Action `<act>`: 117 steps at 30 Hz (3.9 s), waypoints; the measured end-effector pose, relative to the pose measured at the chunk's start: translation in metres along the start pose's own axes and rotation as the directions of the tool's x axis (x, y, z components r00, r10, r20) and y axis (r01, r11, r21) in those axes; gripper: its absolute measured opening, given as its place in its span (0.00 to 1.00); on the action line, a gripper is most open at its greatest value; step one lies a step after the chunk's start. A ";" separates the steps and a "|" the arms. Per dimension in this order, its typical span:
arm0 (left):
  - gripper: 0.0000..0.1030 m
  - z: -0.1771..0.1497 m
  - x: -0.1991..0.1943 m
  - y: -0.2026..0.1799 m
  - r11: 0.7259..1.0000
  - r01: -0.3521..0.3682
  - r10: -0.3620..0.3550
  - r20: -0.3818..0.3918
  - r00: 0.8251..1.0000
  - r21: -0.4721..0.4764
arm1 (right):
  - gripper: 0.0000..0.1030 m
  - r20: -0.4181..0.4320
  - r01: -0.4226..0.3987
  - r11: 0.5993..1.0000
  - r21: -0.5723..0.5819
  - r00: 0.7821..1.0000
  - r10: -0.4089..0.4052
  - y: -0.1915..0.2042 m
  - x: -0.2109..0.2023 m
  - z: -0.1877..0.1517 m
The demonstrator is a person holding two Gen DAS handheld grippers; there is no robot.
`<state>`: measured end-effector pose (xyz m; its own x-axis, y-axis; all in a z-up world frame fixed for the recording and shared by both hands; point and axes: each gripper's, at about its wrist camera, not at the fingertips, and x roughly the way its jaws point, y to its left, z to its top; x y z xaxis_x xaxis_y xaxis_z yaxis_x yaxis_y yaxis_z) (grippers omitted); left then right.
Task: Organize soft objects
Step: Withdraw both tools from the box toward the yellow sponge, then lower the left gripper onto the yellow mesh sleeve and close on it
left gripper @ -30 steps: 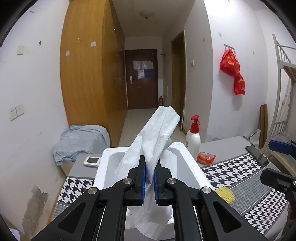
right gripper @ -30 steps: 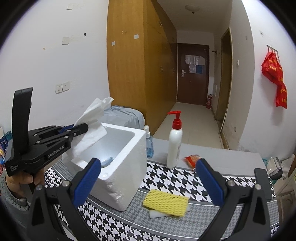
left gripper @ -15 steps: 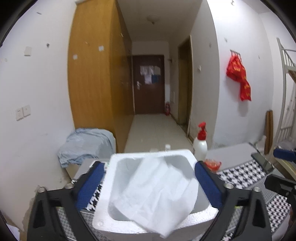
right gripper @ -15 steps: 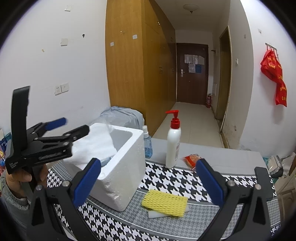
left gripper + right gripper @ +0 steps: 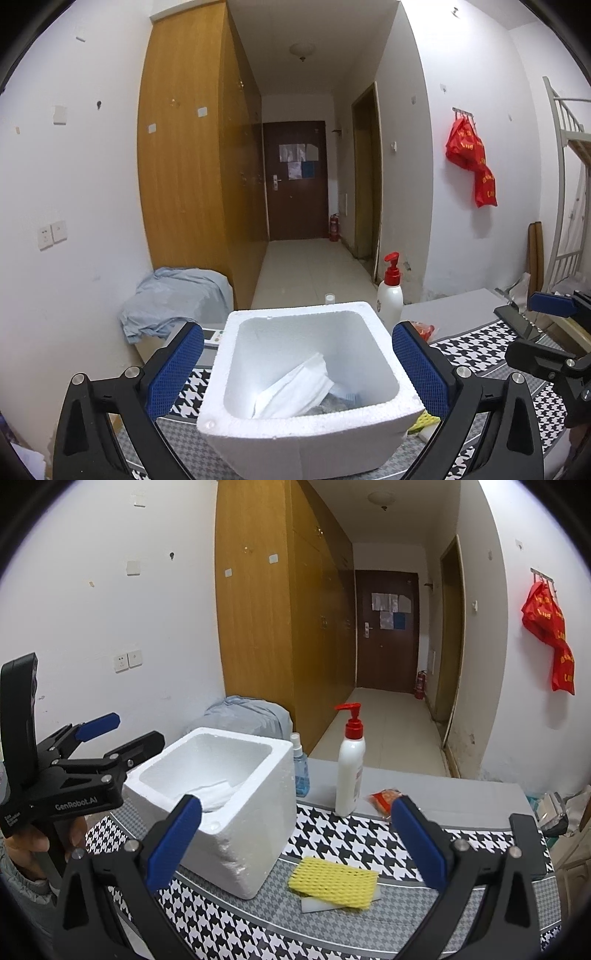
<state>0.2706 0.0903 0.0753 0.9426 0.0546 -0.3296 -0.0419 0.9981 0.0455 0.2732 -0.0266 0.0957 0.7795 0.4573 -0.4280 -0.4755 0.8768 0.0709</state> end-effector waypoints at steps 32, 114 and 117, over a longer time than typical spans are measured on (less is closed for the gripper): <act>0.99 -0.048 -0.062 -0.011 1.000 0.016 -0.015 0.026 1.000 -0.023 | 1.00 0.072 -0.004 1.000 -0.013 0.997 0.005 0.014 -0.050 -0.039; 0.99 -0.115 0.015 -0.158 0.947 0.310 -0.288 -0.207 0.935 0.081 | 1.00 -0.067 0.168 0.969 0.182 0.985 -0.158 -0.112 -0.066 -0.150; 0.99 -0.114 0.022 -0.164 0.947 0.309 -0.284 -0.220 0.933 0.088 | 1.00 -0.072 0.172 0.966 0.195 0.984 -0.161 -0.120 -0.065 -0.152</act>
<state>0.2606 -0.0689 -0.0475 0.8186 -0.2261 -0.5280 0.2806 0.9595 0.0242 0.2177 -0.1843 -0.0219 0.8145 0.2988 -0.4974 -0.2461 0.9542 0.1702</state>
